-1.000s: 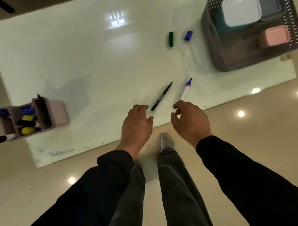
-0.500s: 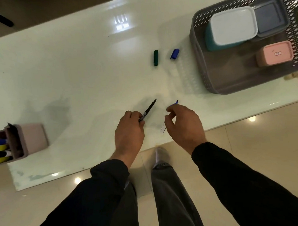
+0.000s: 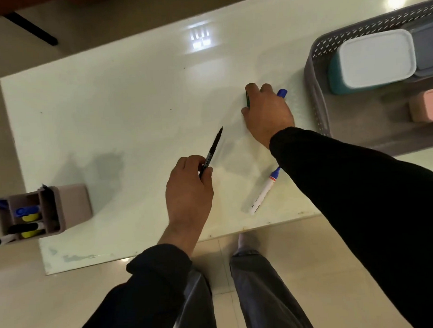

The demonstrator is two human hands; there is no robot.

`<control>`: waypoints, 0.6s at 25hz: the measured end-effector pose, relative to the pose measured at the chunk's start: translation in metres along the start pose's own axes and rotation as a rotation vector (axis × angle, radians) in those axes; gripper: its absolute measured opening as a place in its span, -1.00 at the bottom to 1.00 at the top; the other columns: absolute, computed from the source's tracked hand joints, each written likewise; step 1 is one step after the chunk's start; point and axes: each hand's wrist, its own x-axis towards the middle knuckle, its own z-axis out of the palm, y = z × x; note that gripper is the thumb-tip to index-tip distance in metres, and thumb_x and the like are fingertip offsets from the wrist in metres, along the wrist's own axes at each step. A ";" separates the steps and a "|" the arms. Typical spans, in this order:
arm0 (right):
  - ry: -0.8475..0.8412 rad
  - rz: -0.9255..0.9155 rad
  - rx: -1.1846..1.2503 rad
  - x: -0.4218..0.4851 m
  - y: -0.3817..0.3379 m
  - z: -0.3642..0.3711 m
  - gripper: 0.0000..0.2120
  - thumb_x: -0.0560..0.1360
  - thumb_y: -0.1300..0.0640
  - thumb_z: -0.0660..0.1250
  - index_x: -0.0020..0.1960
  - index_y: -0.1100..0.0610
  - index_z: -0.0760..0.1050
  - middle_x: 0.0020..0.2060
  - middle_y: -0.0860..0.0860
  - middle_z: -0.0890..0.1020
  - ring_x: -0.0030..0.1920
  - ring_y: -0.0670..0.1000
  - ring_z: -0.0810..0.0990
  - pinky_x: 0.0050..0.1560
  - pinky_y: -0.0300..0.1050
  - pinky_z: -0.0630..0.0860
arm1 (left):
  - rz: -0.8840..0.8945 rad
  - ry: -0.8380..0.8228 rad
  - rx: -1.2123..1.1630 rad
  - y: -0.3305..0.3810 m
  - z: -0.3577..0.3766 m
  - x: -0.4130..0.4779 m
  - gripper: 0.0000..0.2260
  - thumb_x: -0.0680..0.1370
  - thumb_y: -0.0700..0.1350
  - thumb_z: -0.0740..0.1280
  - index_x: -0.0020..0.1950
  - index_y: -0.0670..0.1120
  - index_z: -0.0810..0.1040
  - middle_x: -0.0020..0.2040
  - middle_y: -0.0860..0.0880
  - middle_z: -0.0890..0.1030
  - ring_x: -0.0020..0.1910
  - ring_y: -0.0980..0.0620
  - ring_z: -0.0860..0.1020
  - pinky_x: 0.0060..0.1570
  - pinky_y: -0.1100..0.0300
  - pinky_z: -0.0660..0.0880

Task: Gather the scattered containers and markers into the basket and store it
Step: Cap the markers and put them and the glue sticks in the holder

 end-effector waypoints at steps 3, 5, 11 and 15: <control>0.032 0.001 0.090 -0.006 0.002 0.003 -0.67 0.58 0.28 0.15 0.33 0.15 0.37 0.06 0.15 0.51 -0.08 0.19 0.58 -0.11 0.01 0.57 | -0.017 0.006 0.002 -0.002 -0.001 -0.003 -0.91 0.57 -0.11 0.36 0.05 -0.03 0.54 -0.06 0.07 0.53 -0.19 0.01 0.51 -0.17 0.19 0.36; 0.069 0.061 0.421 -0.023 0.002 0.001 -0.61 0.57 0.27 0.13 0.38 0.10 0.40 -0.13 0.07 0.54 -0.19 0.06 0.55 -0.18 -0.14 0.51 | -0.005 0.028 -0.004 -0.002 -0.001 -0.004 -0.92 0.56 -0.11 0.36 0.05 -0.03 0.54 -0.07 0.07 0.53 -0.21 0.03 0.50 -0.19 0.24 0.32; 0.015 0.208 1.132 -0.108 -0.006 -0.019 -0.54 0.58 0.32 0.09 0.30 -0.09 0.51 -0.14 0.13 0.53 -0.28 -0.04 0.58 -0.19 -0.06 0.68 | 0.071 0.059 -0.012 0.000 -0.005 -0.012 -0.91 0.57 -0.10 0.35 0.06 -0.05 0.55 -0.07 0.06 0.54 -0.22 0.05 0.48 -0.20 0.25 0.31; -0.058 0.155 1.160 -0.145 -0.006 -0.027 -0.43 0.57 0.37 0.02 0.30 -0.16 0.53 -0.19 0.10 0.49 -0.32 0.00 0.46 -0.28 -0.09 0.65 | 0.111 0.039 -0.014 -0.003 -0.009 -0.027 -0.91 0.57 -0.10 0.35 0.06 -0.04 0.54 -0.07 0.07 0.54 -0.22 0.05 0.47 -0.20 0.24 0.34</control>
